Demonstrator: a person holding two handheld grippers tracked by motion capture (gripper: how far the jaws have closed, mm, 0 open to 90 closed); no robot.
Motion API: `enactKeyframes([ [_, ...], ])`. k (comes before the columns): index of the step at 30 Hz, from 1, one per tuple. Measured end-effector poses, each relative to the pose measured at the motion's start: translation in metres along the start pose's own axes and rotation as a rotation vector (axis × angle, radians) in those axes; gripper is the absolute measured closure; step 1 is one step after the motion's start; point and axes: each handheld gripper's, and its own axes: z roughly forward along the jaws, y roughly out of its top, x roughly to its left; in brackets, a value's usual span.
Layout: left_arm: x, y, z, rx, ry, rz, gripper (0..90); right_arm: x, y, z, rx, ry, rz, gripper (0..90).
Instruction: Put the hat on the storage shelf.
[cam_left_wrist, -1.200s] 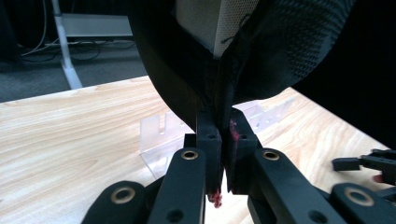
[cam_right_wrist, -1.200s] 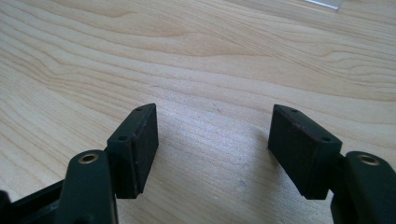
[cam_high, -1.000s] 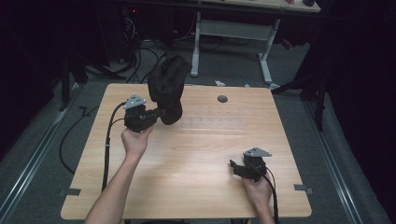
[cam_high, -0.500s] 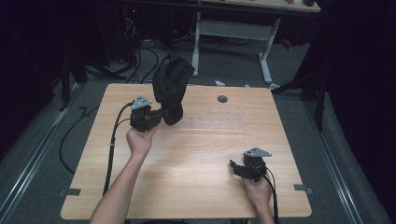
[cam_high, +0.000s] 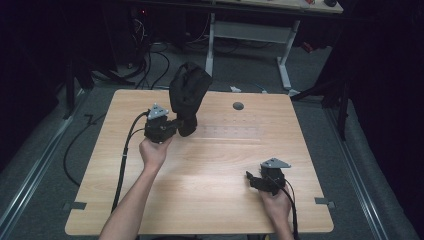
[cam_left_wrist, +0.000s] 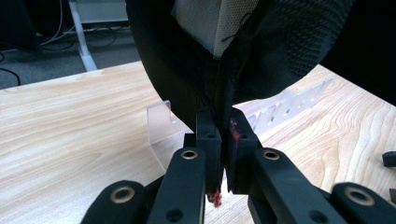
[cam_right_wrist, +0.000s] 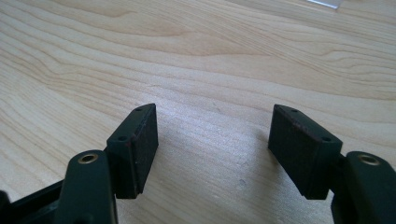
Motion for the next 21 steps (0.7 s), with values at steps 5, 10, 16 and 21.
enactKeyframes([
  [5,0.002,-0.004,0.001,0.009,-0.006,-0.013,86.0,0.000,0.000,0.000,0.000,0.000,0.000,33.1],
  [10,0.003,-0.006,0.004,0.017,-0.010,-0.019,85.9,0.000,0.000,0.000,0.000,0.000,0.000,33.1],
  [16,0.003,-0.009,0.006,0.027,-0.013,-0.020,85.5,0.000,0.000,0.000,0.000,0.000,0.000,33.1],
  [21,0.005,-0.010,0.004,0.037,-0.017,-0.038,84.8,0.000,0.000,0.000,0.000,0.000,-0.001,33.1],
])
